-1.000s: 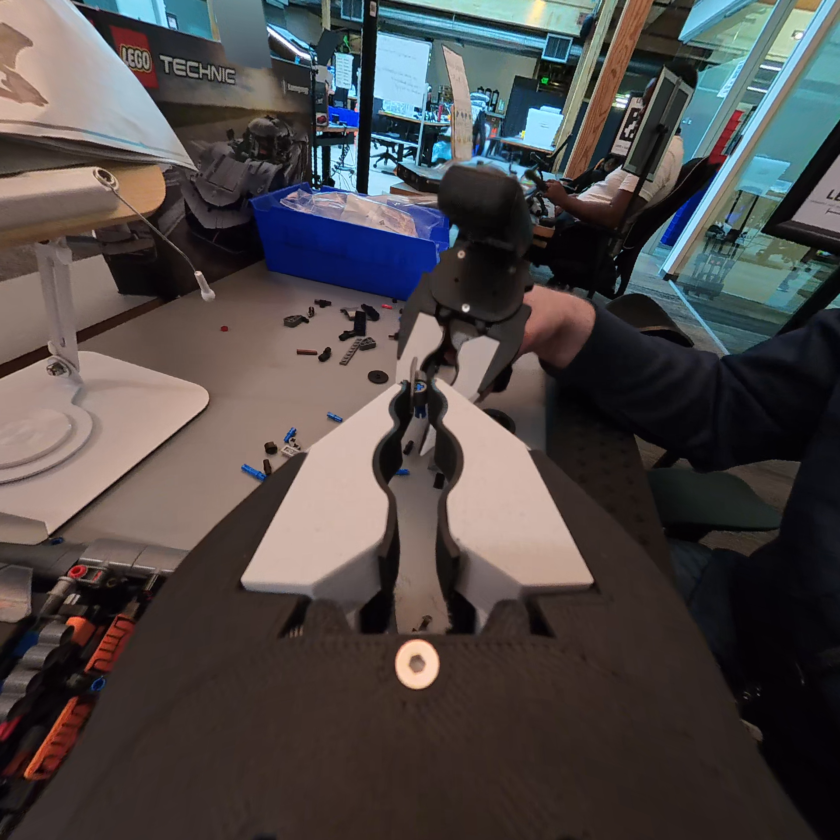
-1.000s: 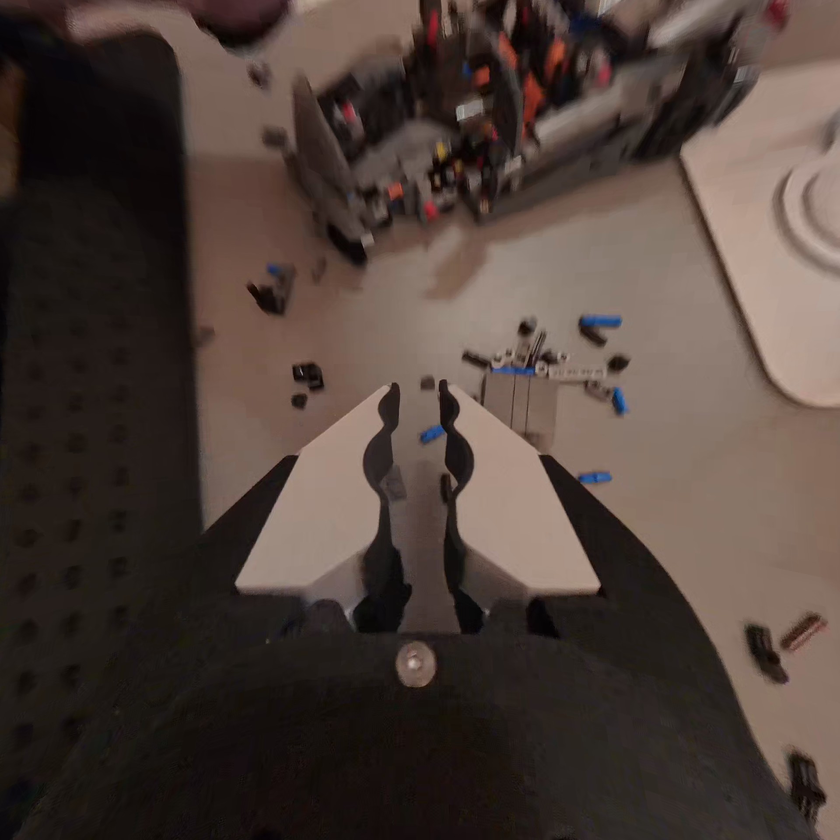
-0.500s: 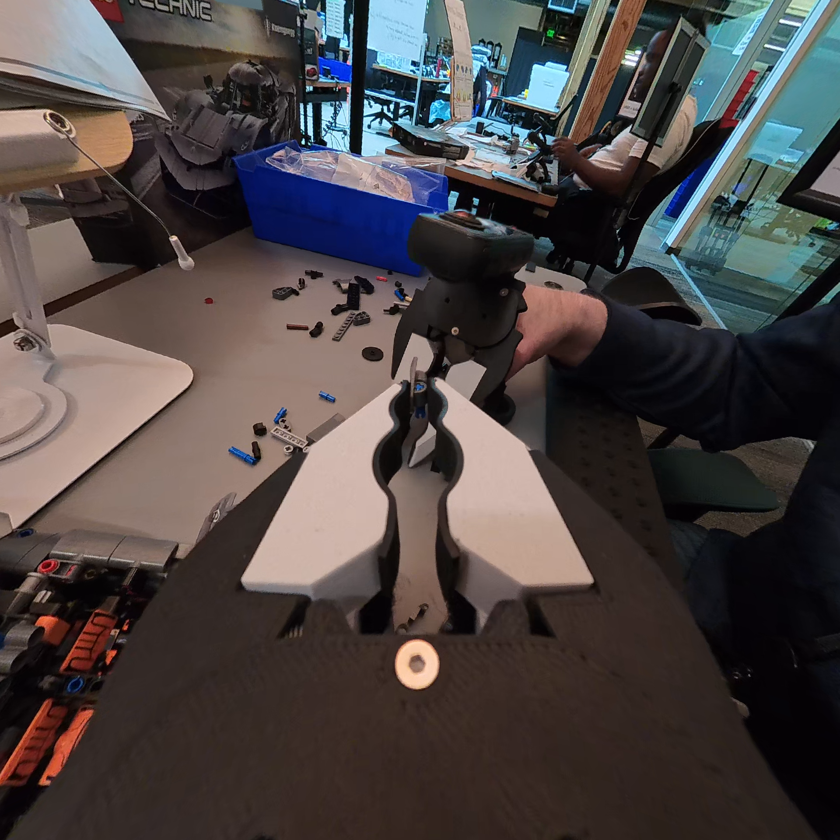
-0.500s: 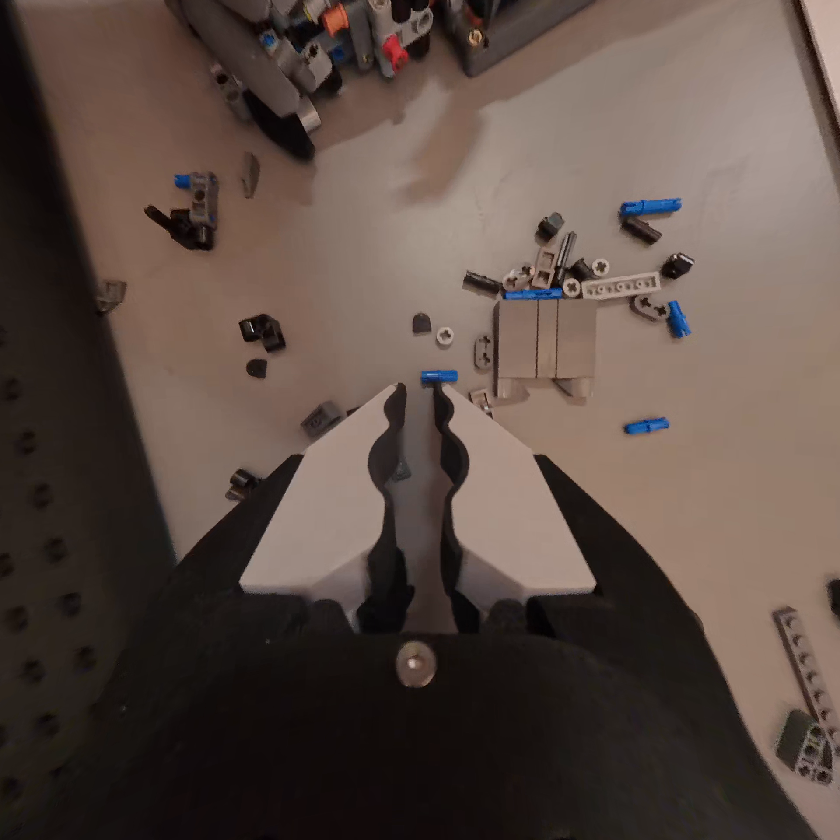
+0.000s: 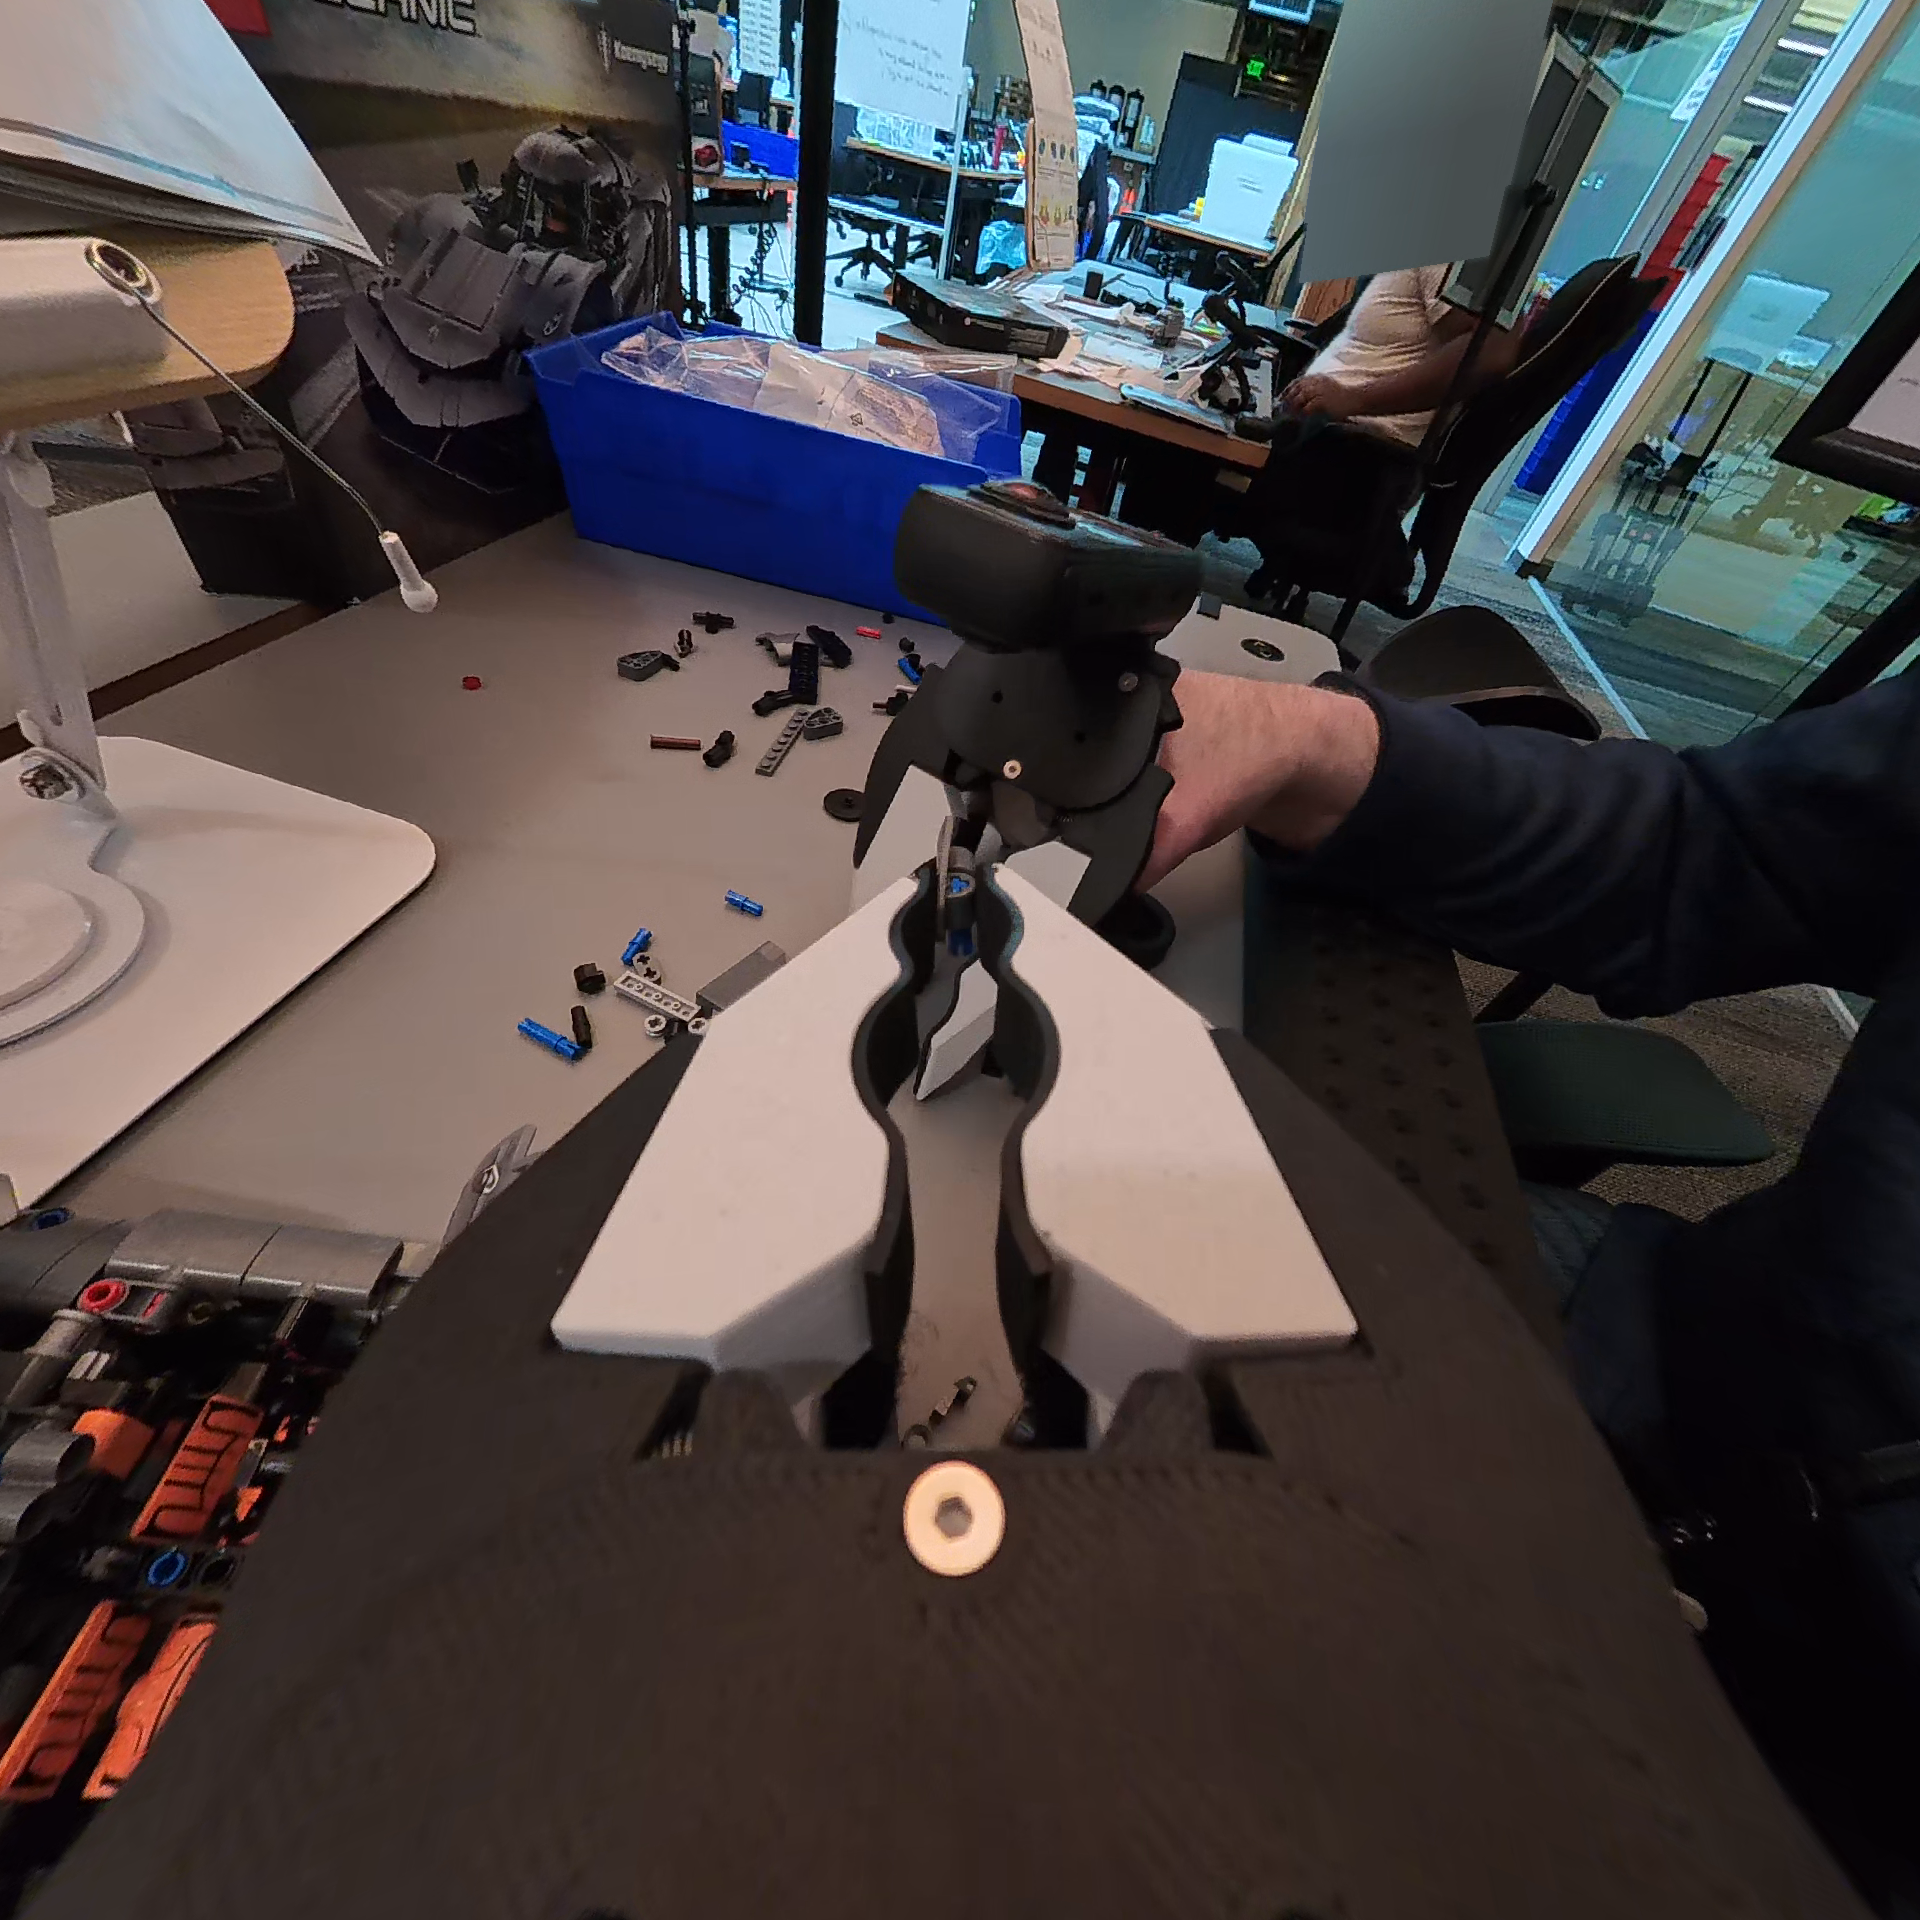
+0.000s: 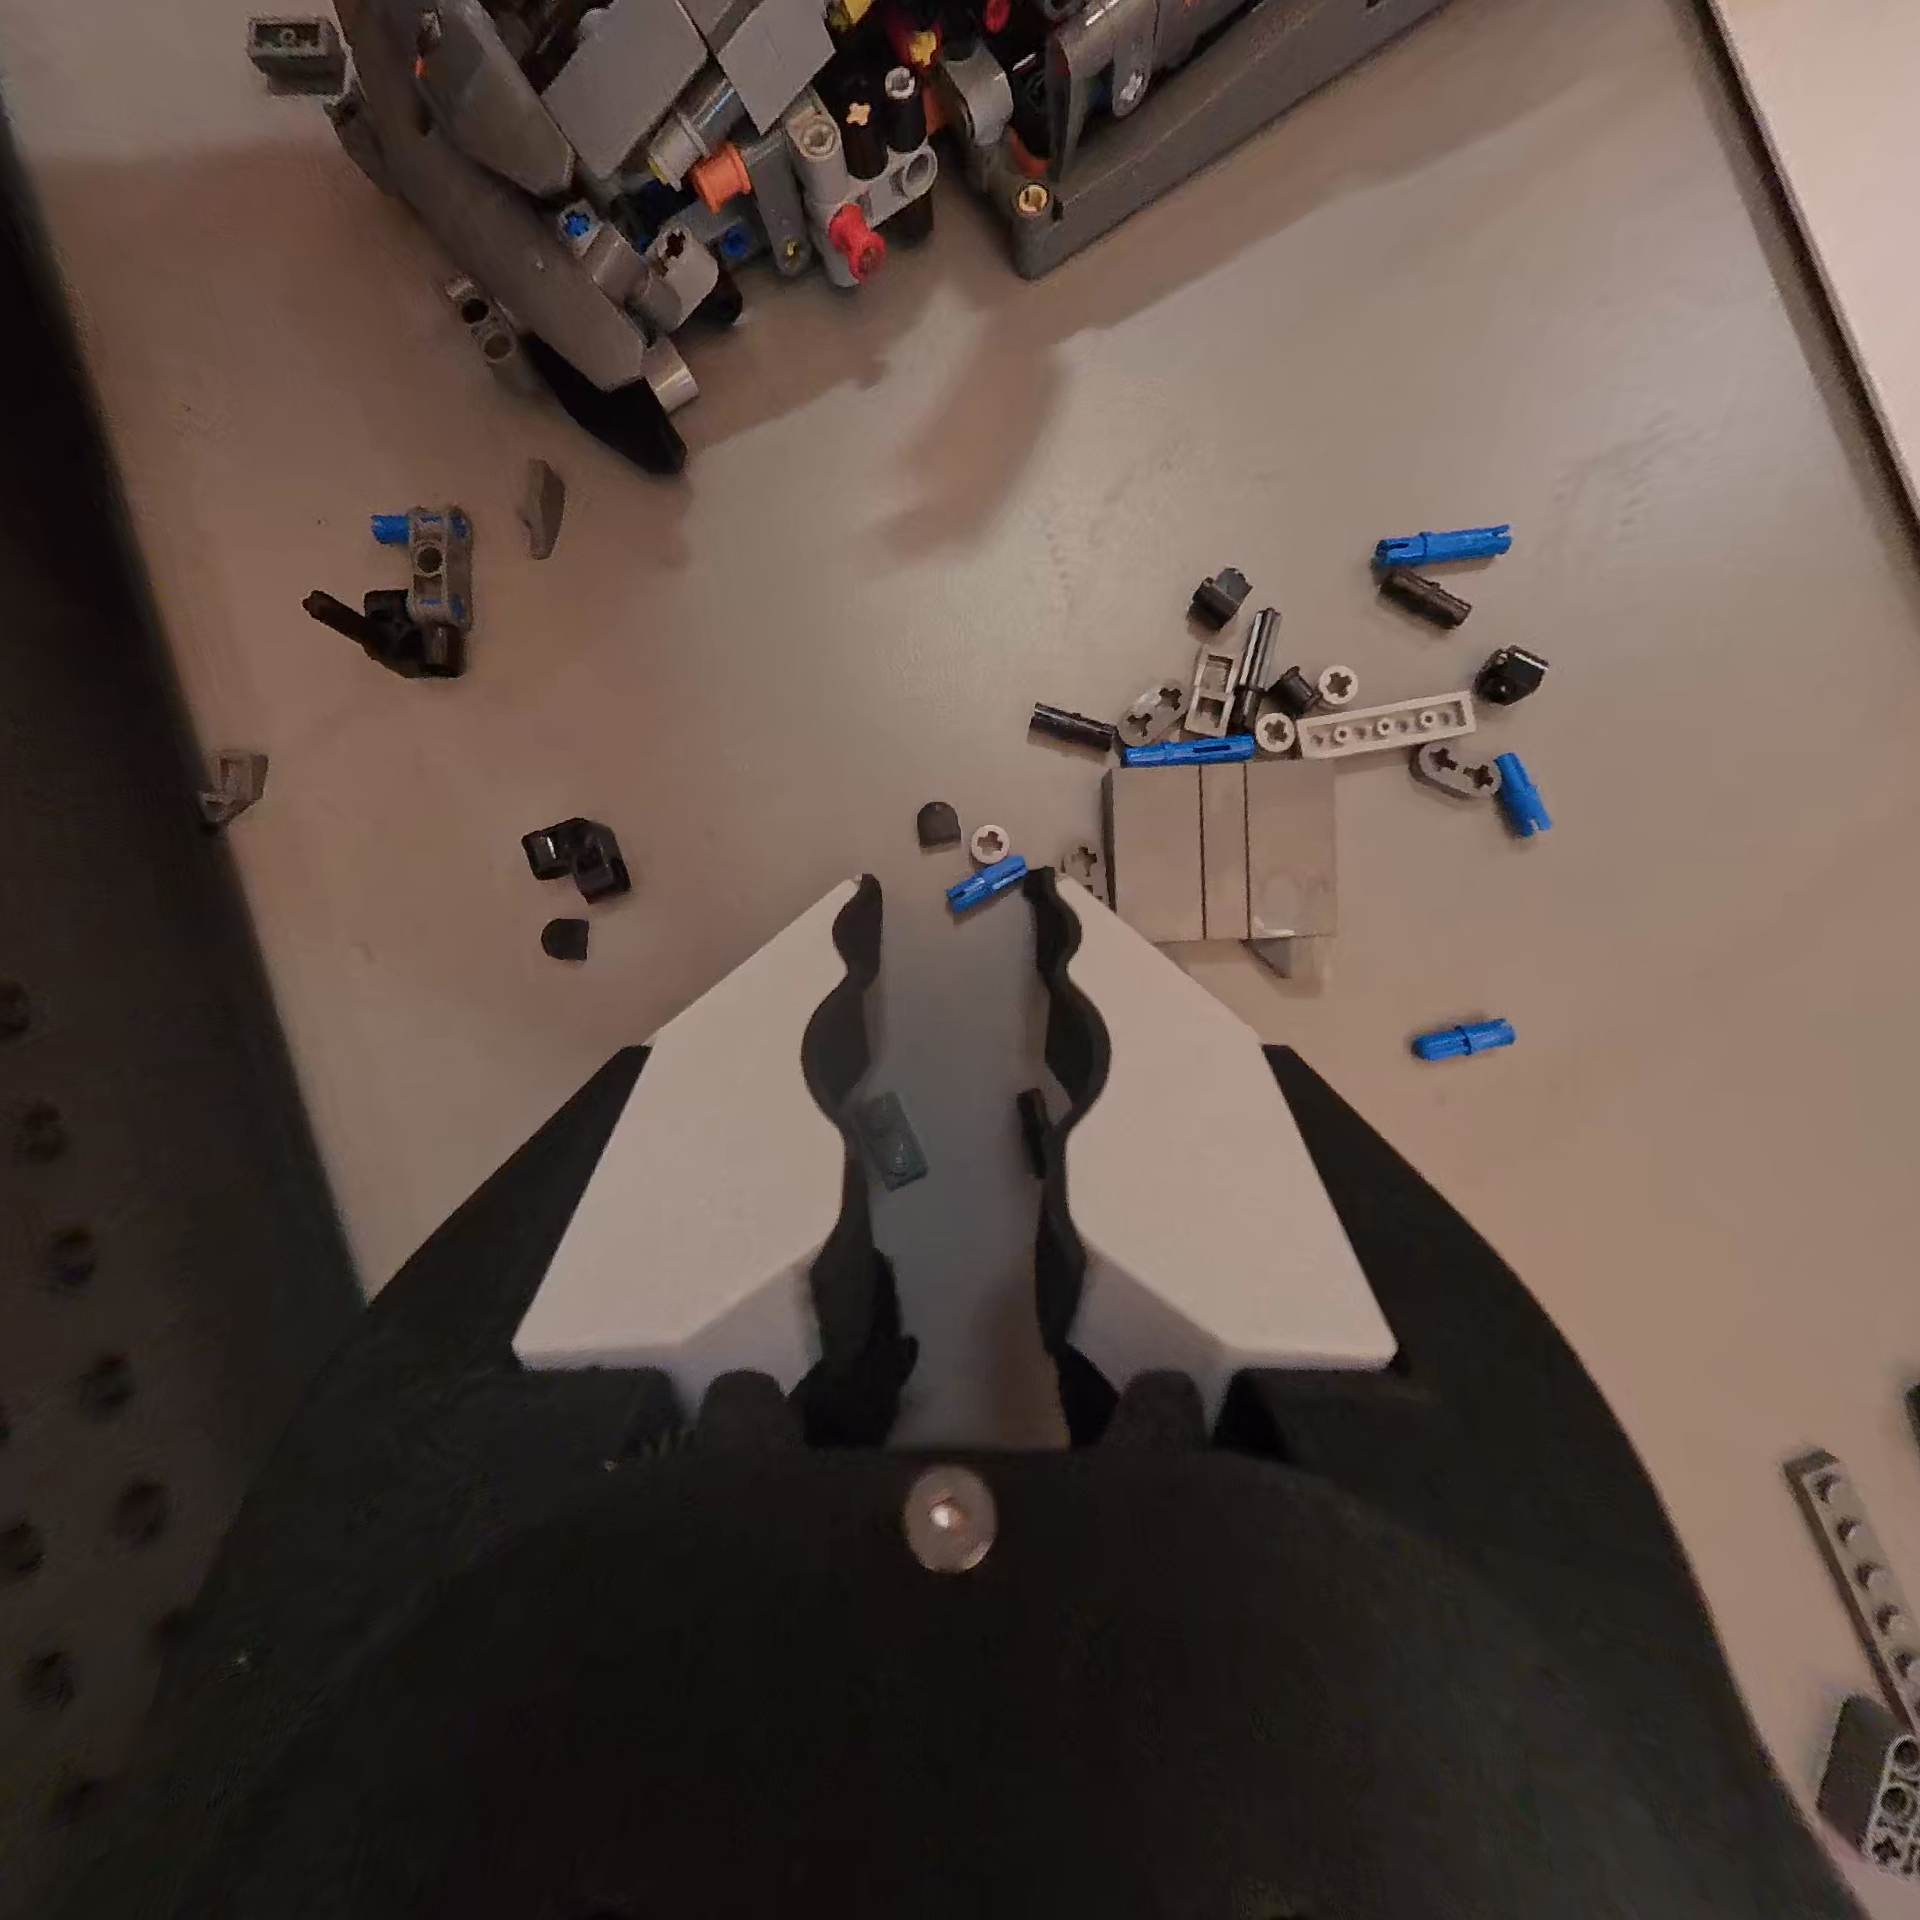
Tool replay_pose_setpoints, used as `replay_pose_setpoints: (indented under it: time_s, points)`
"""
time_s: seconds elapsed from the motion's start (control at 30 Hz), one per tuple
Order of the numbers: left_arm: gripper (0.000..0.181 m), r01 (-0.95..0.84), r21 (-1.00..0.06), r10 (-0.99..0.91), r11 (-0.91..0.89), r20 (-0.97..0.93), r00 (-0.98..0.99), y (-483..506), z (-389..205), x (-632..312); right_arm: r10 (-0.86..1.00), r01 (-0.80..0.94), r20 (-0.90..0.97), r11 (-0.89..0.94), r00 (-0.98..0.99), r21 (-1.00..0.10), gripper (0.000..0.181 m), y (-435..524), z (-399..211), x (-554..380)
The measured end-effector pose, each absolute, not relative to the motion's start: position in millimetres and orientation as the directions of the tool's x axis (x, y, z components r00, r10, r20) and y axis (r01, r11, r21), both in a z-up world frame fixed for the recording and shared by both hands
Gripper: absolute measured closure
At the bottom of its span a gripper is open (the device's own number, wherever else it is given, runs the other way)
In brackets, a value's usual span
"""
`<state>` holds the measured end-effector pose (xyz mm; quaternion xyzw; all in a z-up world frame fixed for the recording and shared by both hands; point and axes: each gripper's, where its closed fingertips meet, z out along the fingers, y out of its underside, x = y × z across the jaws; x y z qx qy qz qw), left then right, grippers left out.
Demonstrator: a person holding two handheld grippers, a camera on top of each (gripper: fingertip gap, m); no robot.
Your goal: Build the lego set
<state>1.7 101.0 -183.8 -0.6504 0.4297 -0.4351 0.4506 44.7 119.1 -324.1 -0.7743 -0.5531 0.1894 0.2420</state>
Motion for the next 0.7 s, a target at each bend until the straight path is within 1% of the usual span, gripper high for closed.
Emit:
replay_pose_setpoints:
  time_s: [0.2, 0.23, 0.27, 0.3, 0.4, 0.53, 0.63, 0.7]
  points:
    - [0.177, -0.165, -0.96, -0.951, -0.226, 0.181, 0.25, 100.5, -183.6, 1.8, 0.958, 0.771, -0.002, -0.233, 0.288, -0.592, 0.166, 118.4, -323.9, 40.1]
    - [0.177, -0.165, -0.96, -0.951, -0.226, 0.181, 0.25, 100.6, -183.6, 1.6, 0.959, 0.771, -0.001, -0.227, 0.282, -0.594, 0.17, 117.4, -324.1, 40.0]
    - [0.177, -0.164, -0.96, -0.951, -0.227, 0.182, 0.25, 100.7, -183.6, 1.4, 0.961, 0.774, 0.008, -0.219, 0.278, -0.595, 0.179, 117.2, -324.2, 40.4]
    - [0.177, -0.164, -0.96, -0.951, -0.229, 0.184, 0.25, 100.9, -183.6, 1.2, 0.961, 0.772, 0.011, -0.216, 0.278, -0.597, 0.18, 117.4, -324.2, 40.7]
    - [0.177, -0.166, -0.959, -0.95, -0.232, 0.186, 0.25, 100.9, -184.6, 1.2, 0.958, 0.756, -0.012, -0.235, 0.288, -0.611, 0.18, 117.4, -324.1, 42.6]
    - [0.177, -0.17, -0.958, -0.951, -0.233, 0.188, 0.247, 100.4, -185.3, 1.4, 0.956, 0.752, -0.003, -0.231, 0.292, -0.617, 0.164, 118.6, -321.9, 48.9]
    - [0.177, -0.173, -0.957, -0.951, -0.234, 0.188, 0.245, 100.0, -186.0, 1.9, 0.961, 0.746, -0.016, -0.226, 0.277, -0.626, 0.164, 117.4, -321.2, 49.1]
    - [0.177, -0.176, -0.956, -0.951, -0.235, 0.188, 0.244, 99.8, -186.8, 2.3, 0.965, 0.752, -0.025, -0.218, 0.26, -0.622, 0.169, 115.0, -324.2, 47.4]
